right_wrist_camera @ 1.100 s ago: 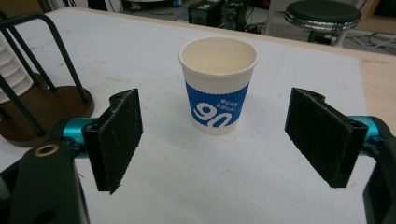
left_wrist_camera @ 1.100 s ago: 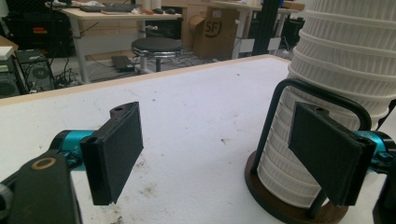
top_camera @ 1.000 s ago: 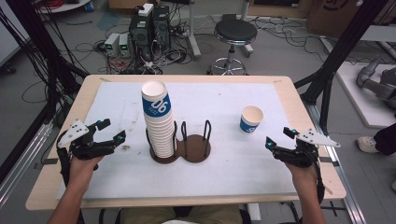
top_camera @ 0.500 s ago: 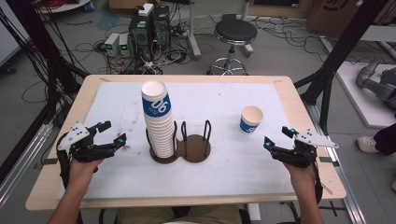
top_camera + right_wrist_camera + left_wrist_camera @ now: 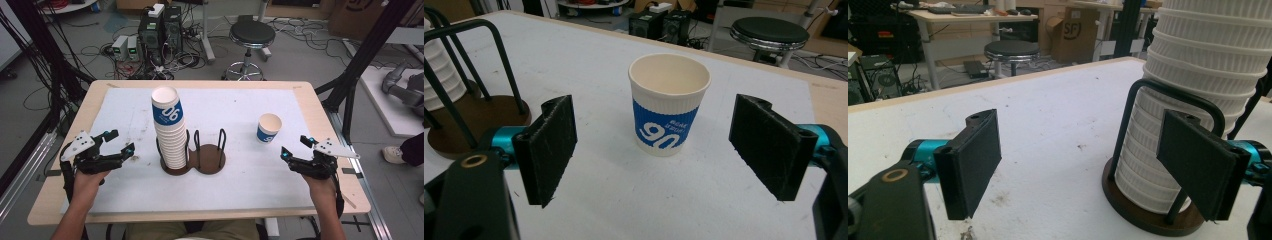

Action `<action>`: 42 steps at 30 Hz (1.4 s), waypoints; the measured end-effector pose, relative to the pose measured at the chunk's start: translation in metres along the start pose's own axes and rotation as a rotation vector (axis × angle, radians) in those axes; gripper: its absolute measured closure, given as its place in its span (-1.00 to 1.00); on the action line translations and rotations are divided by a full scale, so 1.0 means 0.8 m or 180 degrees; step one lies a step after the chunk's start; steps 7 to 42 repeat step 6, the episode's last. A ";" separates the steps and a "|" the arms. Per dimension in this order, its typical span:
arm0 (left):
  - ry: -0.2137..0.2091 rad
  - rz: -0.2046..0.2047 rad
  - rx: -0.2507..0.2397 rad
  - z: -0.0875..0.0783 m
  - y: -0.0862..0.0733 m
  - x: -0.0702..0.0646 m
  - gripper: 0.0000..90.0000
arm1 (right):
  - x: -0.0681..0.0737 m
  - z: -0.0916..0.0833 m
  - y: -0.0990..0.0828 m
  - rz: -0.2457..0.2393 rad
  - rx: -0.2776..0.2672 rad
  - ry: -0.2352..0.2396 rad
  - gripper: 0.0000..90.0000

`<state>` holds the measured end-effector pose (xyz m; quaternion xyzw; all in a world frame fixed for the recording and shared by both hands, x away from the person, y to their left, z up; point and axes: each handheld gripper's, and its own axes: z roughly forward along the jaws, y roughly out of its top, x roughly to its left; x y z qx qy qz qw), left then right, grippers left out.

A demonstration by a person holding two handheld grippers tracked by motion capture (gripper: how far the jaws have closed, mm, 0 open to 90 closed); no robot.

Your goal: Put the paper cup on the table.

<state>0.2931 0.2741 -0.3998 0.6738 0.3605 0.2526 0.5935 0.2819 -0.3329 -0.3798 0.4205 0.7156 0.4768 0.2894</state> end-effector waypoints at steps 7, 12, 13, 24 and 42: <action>0.0011 -0.0006 0.0023 0.004 -0.001 0.001 -0.61 | -0.003 0.002 -0.003 0.0009 0.0011 0.0008 -0.57; 0.0011 -0.0006 0.0023 0.004 -0.001 0.001 -0.61 | -0.003 0.002 -0.003 0.0009 0.0011 0.0008 -0.57; 0.0011 -0.0006 0.0023 0.004 -0.001 0.001 -0.61 | -0.003 0.002 -0.003 0.0009 0.0011 0.0008 -0.57; 0.0011 -0.0006 0.0023 0.004 -0.001 0.001 -0.61 | -0.003 0.002 -0.003 0.0009 0.0011 0.0008 -0.57; 0.0011 -0.0006 0.0023 0.004 -0.001 0.001 -0.61 | -0.003 0.002 -0.003 0.0009 0.0011 0.0008 -0.57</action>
